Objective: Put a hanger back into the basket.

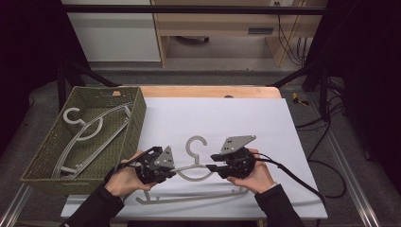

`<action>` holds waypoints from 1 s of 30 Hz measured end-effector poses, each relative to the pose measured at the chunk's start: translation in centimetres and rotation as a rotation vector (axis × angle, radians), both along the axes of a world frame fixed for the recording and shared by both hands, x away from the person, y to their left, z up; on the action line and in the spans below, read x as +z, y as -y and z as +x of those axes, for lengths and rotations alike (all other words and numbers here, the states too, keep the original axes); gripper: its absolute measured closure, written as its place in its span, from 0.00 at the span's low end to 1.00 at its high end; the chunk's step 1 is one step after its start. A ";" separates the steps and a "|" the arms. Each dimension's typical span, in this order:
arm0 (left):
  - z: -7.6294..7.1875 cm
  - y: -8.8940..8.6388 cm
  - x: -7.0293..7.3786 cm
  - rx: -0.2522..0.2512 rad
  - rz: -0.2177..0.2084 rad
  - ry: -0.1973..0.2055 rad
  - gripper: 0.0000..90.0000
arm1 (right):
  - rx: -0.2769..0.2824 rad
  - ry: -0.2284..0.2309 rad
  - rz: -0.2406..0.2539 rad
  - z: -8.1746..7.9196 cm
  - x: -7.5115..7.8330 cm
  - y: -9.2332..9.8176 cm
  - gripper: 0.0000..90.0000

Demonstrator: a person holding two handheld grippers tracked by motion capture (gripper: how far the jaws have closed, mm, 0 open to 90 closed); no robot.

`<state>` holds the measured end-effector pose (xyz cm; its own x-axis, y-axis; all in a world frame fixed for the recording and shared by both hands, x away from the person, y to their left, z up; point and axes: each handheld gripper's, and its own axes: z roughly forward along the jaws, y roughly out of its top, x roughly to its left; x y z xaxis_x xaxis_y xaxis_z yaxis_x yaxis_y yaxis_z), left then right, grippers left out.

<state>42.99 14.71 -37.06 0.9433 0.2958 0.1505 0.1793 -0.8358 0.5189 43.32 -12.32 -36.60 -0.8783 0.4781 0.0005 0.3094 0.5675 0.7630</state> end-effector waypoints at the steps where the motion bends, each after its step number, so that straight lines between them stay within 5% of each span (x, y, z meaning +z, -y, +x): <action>1: 0.0 -0.1 0.1 0.007 -0.008 -0.006 0.92 | -0.011 0.003 0.008 0.0 0.1 0.4 0.67; 11: 0.3 -1.1 2.4 0.102 -0.118 0.032 0.92 | -0.162 0.019 0.098 -0.5 0.8 5.0 0.59; 17: 0.6 -1.5 3.9 0.171 -0.162 0.071 0.92 | -0.258 0.054 0.170 -1.5 0.6 7.7 0.42; 23: 1.4 -2.2 5.5 0.244 -0.188 0.118 0.92 | -0.345 0.102 0.196 -2.2 0.2 9.7 0.27; 30: 2.2 -3.5 8.2 0.316 -0.258 0.153 0.92 | -0.410 0.083 0.198 -2.4 -1.3 10.9 0.19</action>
<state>45.19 18.23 -28.89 0.7730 0.6125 0.1652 0.3100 -0.5920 0.7440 40.88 -23.19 -37.87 -0.6178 0.7837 0.0646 0.4111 0.2518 0.8761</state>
